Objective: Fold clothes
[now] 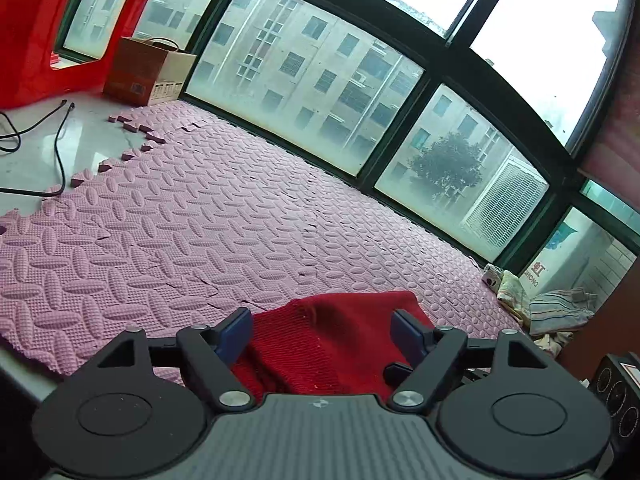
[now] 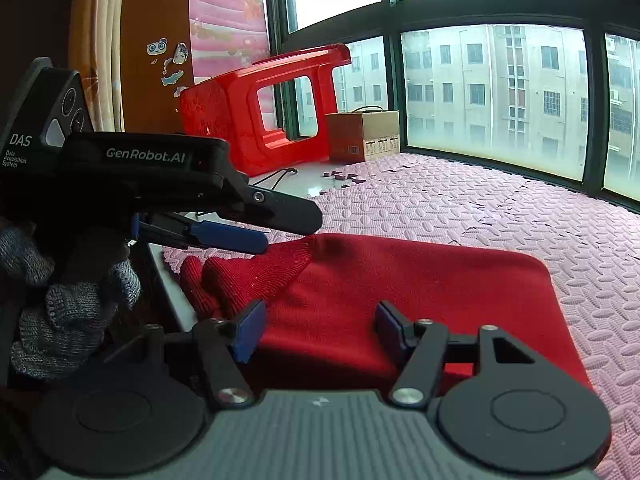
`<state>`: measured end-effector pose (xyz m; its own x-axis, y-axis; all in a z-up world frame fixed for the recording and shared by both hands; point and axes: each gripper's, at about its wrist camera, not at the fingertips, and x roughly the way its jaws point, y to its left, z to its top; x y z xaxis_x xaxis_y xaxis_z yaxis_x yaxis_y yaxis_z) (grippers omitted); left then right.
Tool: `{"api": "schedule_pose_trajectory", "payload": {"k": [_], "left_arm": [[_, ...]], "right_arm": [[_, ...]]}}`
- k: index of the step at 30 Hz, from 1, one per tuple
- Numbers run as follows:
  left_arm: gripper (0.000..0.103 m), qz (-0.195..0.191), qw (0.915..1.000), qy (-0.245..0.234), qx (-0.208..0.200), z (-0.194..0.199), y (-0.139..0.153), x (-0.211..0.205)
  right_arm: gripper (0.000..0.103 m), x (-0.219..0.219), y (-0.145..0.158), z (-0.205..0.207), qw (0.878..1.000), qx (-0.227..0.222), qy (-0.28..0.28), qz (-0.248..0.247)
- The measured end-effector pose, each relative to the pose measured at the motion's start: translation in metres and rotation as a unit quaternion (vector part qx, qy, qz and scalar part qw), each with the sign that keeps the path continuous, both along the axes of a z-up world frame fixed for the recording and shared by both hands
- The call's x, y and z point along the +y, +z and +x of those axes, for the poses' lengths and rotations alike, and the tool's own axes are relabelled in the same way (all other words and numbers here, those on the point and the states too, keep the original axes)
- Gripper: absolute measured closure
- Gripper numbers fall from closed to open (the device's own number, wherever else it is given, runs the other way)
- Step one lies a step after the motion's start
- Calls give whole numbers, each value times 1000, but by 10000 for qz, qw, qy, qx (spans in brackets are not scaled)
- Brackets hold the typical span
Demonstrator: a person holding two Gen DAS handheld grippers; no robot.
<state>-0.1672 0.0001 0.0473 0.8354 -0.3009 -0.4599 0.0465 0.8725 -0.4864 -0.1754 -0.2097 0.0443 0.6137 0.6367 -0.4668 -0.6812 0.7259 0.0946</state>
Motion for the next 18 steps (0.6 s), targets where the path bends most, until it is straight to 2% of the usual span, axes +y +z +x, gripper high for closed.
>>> {"api": "schedule_pose_trajectory", "payload": {"k": [1,7,9,13,16,18], "left_arm": [[10,-16,9999,96,87,-1,-2,2],[10,-6,9971,178,740,3,-17,6],[12,-111,9952,211,951,4,-23,8],[13,-81,9946,184,1015,4,-24,9],[15,87,9946,119,1025,4,-23,6],[21,111,9948,52,1011,4,-23,4]], "right_arm": [[41,0,0,0,10000,-8,10,-3],[41,-1,-2,1,10000,-4,21,25],[41,-3,-2,1,10000,-2,18,49],[41,-5,-3,1,10000,0,8,92],[40,-11,-1,1,9999,41,-22,124],[38,-16,2,1,9998,85,-49,156]]}}
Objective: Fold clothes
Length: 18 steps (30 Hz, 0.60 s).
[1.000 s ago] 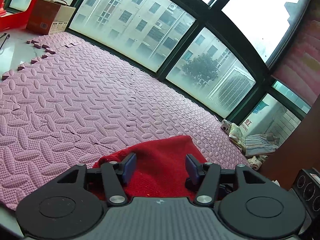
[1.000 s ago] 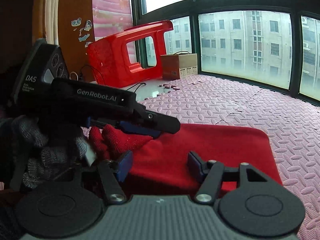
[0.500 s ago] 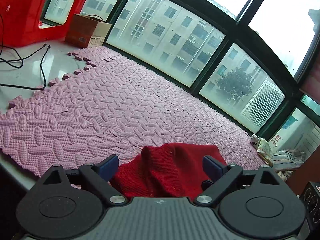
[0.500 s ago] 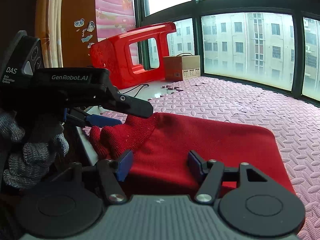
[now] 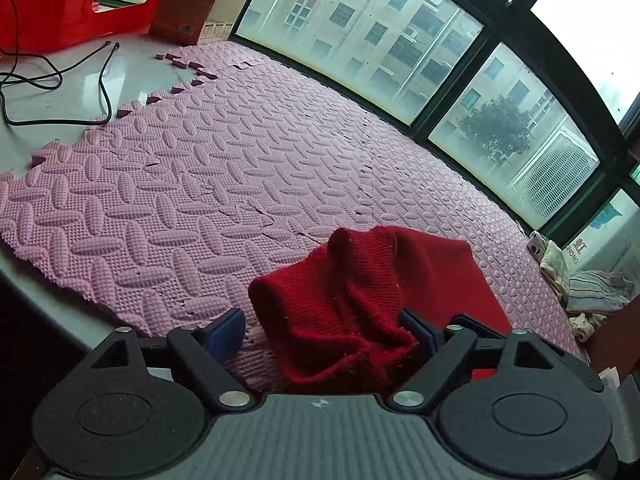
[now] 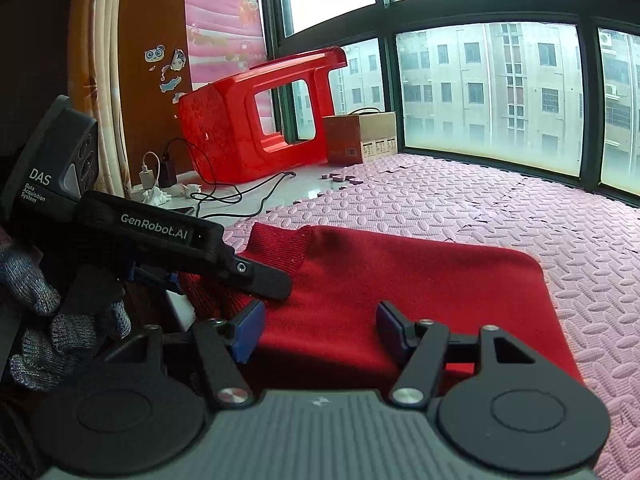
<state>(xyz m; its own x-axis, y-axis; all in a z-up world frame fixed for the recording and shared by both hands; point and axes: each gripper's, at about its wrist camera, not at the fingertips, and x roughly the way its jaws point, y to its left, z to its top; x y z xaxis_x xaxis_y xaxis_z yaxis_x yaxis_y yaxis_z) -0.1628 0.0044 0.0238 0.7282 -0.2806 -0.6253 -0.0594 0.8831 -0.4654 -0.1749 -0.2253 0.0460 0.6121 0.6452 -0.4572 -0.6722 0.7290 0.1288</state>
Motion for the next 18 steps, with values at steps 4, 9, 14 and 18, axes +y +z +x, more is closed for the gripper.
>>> {"api": "schedule_pose_trajectory", "payload": {"k": [4,9,14,18], "left_arm": [[26,1,10000,-59,-7,1,0,-1],[33,-26,9999,-133,20,3,1,-3],[34,-68,9998,-168,67,3,1,-1],[35,-106,9997,-216,106,5,2,0]], "right_arm": [[35,-23,12,3,9989,312,-129,329],[35,-63,23,23,9934,589,-825,539],[35,-92,10,65,9813,968,-1599,465],[38,-107,-11,95,9635,1770,-1803,884]]}}
